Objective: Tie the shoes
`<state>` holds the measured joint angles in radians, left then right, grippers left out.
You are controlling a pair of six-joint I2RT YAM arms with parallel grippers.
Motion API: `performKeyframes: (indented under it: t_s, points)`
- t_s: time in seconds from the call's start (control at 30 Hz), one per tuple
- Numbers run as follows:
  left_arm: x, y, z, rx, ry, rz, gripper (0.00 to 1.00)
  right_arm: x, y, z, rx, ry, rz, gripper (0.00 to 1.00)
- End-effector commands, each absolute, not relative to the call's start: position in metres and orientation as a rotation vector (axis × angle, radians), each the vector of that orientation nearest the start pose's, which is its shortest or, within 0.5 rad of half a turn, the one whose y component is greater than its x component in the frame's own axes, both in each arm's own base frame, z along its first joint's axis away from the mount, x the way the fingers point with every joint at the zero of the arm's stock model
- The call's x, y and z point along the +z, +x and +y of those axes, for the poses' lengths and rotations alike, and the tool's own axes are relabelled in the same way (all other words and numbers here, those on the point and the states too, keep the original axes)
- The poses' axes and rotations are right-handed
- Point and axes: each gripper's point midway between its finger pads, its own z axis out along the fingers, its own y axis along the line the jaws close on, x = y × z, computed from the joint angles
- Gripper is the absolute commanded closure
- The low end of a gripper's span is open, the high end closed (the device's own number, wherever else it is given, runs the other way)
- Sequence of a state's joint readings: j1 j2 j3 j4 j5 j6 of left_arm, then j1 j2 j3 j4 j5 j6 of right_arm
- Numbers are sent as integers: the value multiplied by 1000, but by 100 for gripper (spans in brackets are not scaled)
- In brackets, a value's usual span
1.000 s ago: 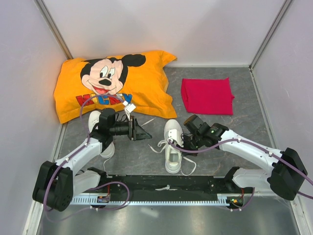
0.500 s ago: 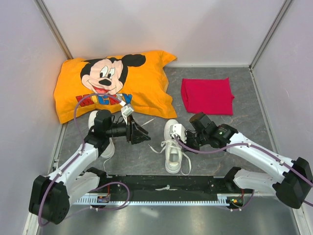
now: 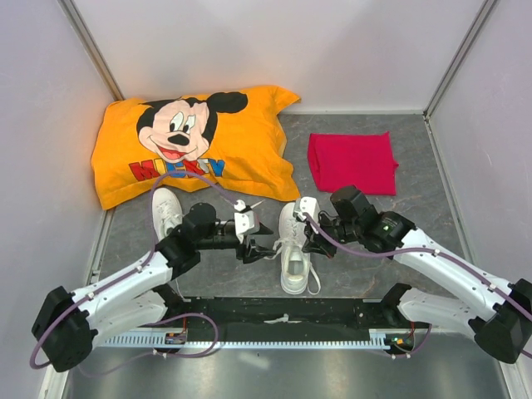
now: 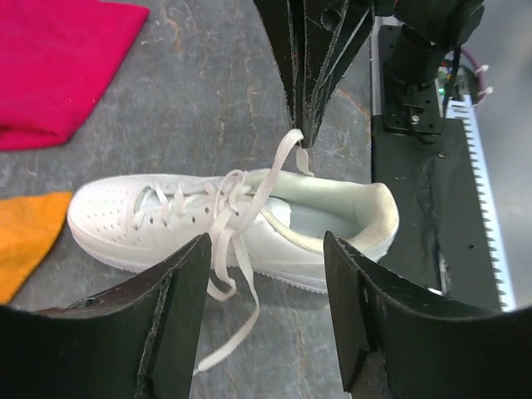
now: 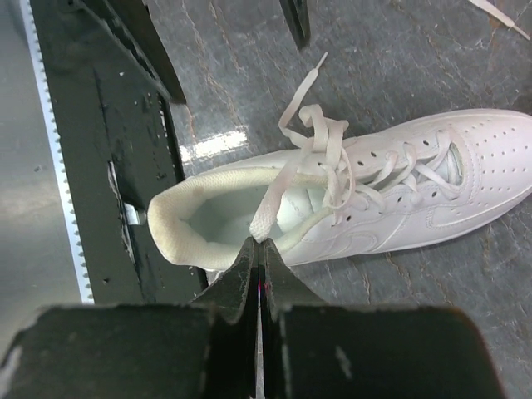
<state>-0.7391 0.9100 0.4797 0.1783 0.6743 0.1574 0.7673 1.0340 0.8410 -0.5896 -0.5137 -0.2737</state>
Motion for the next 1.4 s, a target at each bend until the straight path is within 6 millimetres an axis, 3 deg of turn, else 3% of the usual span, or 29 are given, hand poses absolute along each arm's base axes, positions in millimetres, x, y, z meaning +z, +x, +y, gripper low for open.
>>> performKeyframes:
  t_s: [0.0,0.47,0.83,1.17,1.3,1.37]
  points:
    - [201,172,-298,-868,1250,1262,36,190,149,258,907,-1309,1854,100]
    - [196,147,-333,-985,1257,1263,35,199,159,273,1018,-1042,1908,100]
    - [194,151,-335,-993,1218,1310,51,195,160,274,1052,-937,1946,100]
    - [196,154,-337,-1003,1192,1338,52,194,164,282,1113,-837,1961,100]
    - [196,155,-337,-1001,1179,1350,62,194,162,283,1136,-828,1963,100]
    - [194,157,-335,-992,1173,1363,74,194,160,282,1143,-827,1965,100]
